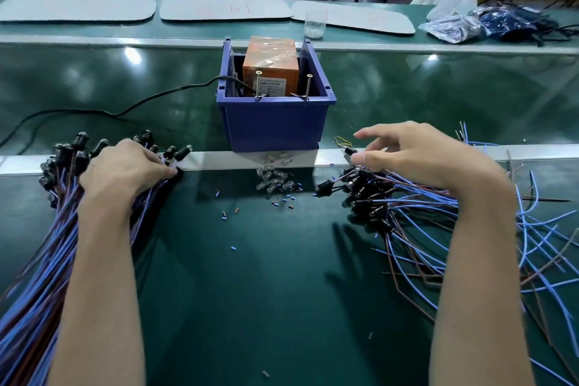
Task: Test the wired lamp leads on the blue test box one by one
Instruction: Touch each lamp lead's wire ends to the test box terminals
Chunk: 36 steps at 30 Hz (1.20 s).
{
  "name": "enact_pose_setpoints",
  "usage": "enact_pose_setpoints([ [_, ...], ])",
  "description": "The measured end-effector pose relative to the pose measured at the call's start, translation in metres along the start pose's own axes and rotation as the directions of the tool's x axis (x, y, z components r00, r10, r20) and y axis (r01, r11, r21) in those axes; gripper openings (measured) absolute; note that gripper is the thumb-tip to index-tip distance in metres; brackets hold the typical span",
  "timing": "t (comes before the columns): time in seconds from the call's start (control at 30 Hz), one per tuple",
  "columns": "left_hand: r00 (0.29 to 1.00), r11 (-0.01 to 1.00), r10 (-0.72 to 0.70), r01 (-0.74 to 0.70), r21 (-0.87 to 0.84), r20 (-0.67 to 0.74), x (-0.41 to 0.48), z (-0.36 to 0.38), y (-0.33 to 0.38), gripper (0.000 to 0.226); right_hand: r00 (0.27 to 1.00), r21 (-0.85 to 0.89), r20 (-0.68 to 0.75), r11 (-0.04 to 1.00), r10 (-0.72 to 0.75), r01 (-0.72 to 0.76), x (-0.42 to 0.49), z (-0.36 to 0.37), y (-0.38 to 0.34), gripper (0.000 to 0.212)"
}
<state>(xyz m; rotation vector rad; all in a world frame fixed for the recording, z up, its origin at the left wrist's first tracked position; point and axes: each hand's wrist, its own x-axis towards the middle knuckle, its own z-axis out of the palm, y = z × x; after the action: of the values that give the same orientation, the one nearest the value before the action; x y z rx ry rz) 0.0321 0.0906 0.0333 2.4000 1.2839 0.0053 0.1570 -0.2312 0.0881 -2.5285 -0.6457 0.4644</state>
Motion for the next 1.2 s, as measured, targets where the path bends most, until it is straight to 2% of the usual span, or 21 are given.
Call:
enact_pose_setpoints([
  [0.1, 0.998, 0.998, 0.04, -0.042, -0.044, -0.049, -0.002, -0.009, 0.001, 0.013, 0.995, 0.083, -0.018, 0.992, -0.097, 0.098, 0.002, 0.005, -0.009, 0.039],
  [0.3, 0.988, 0.982, 0.091, -0.11, -0.154, -0.126, 0.0, -0.027, -0.001, 0.021, 0.956, 0.265, 0.037, 0.925, -0.29, 0.271, 0.005, 0.019, -0.031, 0.016],
  [0.43, 0.948, 0.946, 0.161, -0.228, -0.232, -0.275, -0.022, -0.034, 0.018, 0.039, 0.931, 0.477, 0.095, 0.837, -0.352, 0.268, 0.014, 0.042, -0.049, 0.028],
  [0.53, 0.86, 0.919, 0.311, -0.381, -0.104, -0.405, -0.055, -0.032, 0.049, 0.037, 0.942, 0.587, 0.128, 0.789, -0.311, 0.181, 0.021, 0.062, -0.068, 0.04],
  [0.63, 0.759, 0.857, 0.489, -0.509, 0.077, -0.43, -0.09, -0.015, 0.086, 0.024, 0.966, 0.775, 0.083, 0.625, -0.245, 0.091, 0.026, 0.074, -0.084, 0.04],
  [0.7, 0.731, 0.817, 0.562, -0.563, 0.121, -0.387, -0.105, 0.0, 0.102, 0.023, 0.988, 0.875, 0.013, 0.48, -0.156, 0.065, 0.028, 0.074, -0.087, 0.041],
  [0.8, 0.706, 0.75, 0.591, -0.659, -0.055, -0.39, -0.118, 0.013, 0.112, 0.032, 0.996, 0.945, -0.09, 0.316, -0.006, 0.087, 0.029, 0.065, -0.082, 0.034],
  [0.87, 0.674, 0.673, 0.586, -0.714, -0.192, -0.45, -0.125, 0.02, 0.119, 0.026, 0.988, 0.974, -0.141, 0.187, 0.066, 0.126, 0.029, 0.057, -0.078, 0.035],
  [0.9, 0.679, 0.661, 0.59, -0.717, -0.221, -0.436, -0.129, 0.023, 0.122, 0.022, 0.983, 0.981, -0.156, 0.134, 0.097, 0.142, 0.029, 0.053, -0.076, 0.036],
  [0.93, 0.709, 0.679, 0.597, -0.696, -0.234, -0.375, -0.13, 0.027, 0.124, 0.029, 0.977, 0.983, -0.169, 0.09, 0.127, 0.159, 0.029, 0.049, -0.075, 0.037],
  [1.0, 0.778, 0.748, 0.621, -0.625, -0.225, -0.094, -0.125, 0.033, 0.125, 0.057, 0.964, 0.978, -0.205, 0.013, 0.169, 0.206, 0.029, 0.043, -0.071, 0.039],
  [1.03, 0.773, 0.754, 0.633, -0.606, -0.254, 0.033, -0.122, 0.034, 0.126, 0.065, 0.957, 0.973, -0.225, -0.012, 0.185, 0.231, 0.03, 0.041, -0.07, 0.04],
  [1.07, 0.757, 0.735, 0.644, -0.576, -0.359, 0.104, -0.12, 0.033, 0.127, 0.065, 0.95, 0.969, -0.235, -0.021, 0.203, 0.244, 0.03, 0.04, -0.068, 0.041],
  [1.1, 0.766, 0.684, 0.632, -0.477, -0.552, 0.121, -0.119, 0.031, 0.128, 0.057, 0.946, 0.97, -0.234, -0.017, 0.225, 0.244, 0.031, 0.039, -0.067, 0.042],
  [1.13, 0.812, 0.575, 0.572, -0.297, -0.763, 0.115, -0.118, 0.027, 0.13, 0.05, 0.941, 0.971, -0.23, -0.009, 0.247, 0.239, 0.031, 0.039, -0.065, 0.044],
  [1.17, 0.868, 0.402, 0.481, -0.097, -0.911, 0.12, -0.118, 0.023, 0.131, 0.048, 0.937, 0.971, -0.227, -0.012, 0.264, 0.239, 0.031, 0.038, -0.064, 0.045],
  [1.2, 0.908, 0.183, 0.398, 0.062, -0.981, 0.132, -0.116, 0.02, 0.132, 0.048, 0.934, 0.969, -0.227, -0.035, 0.277, 0.246, 0.031, 0.038, -0.062, 0.046],
])
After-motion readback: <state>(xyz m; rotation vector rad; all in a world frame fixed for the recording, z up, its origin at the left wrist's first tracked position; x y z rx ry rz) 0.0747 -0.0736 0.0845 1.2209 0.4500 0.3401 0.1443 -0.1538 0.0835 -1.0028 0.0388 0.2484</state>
